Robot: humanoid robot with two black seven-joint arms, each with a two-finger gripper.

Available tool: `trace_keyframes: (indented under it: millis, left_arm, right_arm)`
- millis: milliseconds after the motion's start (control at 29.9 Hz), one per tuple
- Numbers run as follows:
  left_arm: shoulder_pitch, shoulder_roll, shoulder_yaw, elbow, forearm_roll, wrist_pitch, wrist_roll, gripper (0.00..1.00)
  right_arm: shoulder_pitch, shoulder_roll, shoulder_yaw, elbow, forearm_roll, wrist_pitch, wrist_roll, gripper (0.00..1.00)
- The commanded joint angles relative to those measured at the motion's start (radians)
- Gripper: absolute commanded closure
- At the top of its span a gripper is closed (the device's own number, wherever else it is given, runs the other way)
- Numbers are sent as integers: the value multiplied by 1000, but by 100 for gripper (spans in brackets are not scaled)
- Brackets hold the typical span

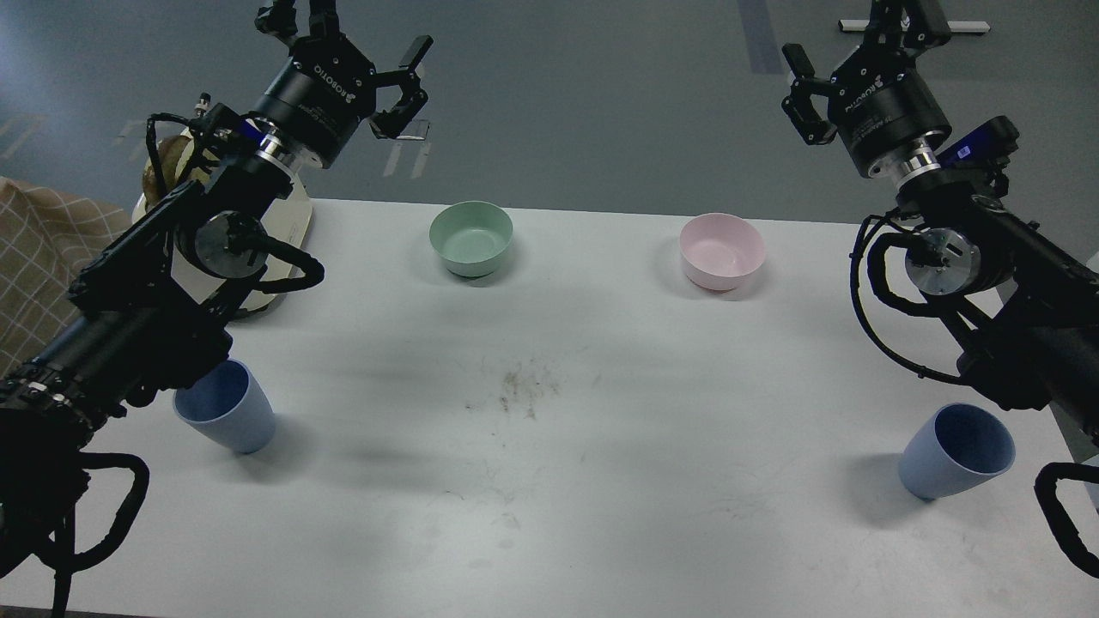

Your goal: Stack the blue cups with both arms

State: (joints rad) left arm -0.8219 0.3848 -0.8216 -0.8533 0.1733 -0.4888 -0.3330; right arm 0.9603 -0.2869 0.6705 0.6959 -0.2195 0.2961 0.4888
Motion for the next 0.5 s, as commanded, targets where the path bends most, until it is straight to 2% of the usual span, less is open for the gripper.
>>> trace_keyframes:
  millis: [0, 469]
  left_arm:
    - [4, 14, -1, -6, 0, 0, 0, 2]
    - [21, 19, -4, -26, 0, 0, 0, 2]
  right_arm:
    - [0, -15, 9, 19, 2, -2, 0, 0]
    - [1, -63, -8, 57, 2, -11, 0, 0]
